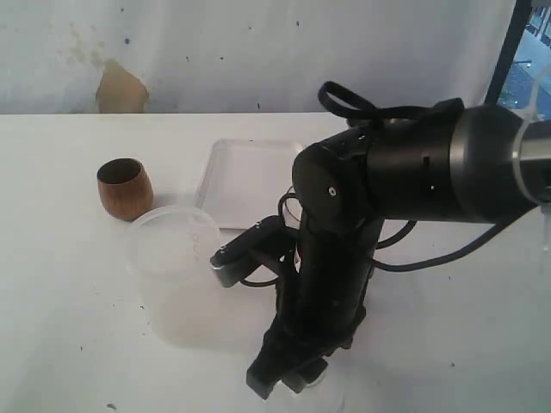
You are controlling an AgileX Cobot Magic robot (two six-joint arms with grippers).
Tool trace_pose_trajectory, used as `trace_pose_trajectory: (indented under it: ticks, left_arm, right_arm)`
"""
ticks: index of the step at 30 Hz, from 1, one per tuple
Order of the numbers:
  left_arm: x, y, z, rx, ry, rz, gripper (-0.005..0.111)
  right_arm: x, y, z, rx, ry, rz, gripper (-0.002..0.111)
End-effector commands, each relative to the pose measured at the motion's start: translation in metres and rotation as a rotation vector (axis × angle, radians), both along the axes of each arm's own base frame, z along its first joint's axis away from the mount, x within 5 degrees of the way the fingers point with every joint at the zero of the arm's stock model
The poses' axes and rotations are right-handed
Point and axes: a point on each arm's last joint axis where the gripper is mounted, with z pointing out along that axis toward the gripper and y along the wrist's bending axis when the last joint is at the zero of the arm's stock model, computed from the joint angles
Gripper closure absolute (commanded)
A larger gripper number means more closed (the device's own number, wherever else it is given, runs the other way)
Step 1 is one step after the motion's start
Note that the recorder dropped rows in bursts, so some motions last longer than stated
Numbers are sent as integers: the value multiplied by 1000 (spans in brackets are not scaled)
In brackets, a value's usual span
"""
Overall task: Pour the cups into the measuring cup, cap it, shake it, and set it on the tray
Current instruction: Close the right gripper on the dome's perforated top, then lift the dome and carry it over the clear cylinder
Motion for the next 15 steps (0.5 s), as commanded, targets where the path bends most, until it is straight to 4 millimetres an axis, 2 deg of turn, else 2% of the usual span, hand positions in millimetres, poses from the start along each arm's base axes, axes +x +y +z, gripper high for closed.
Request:
trace_pose_trajectory:
  ticks: [1,7,9,10,11,12,15]
  left_arm:
    - [0,0,-1,-4,-8,0,107]
    - [0,0,-1,-4,-8,0,107]
    - [0,0,-1,-4,-8,0,107]
    - [0,0,-1,-4,-8,0,107]
    - [0,0,-1,-4,-8,0,107]
    - [0,0,-1,-4,-8,0,107]
    - [0,0,-1,-4,-8,0,107]
  right_arm:
    - [-1,-4,7,-46,6,63,108]
    - [-6,-10,50,-11,-35,75,108]
    - [-12,-16,76,16,-59,74,108]
    - [-13,-20,96,47,-105,56,108]
    - [-13,-21,103,58,-133,46,108]
    - [-11,-25,122,71,-213,16,108]
    - [0,-31,151,76,-355,-72,108]
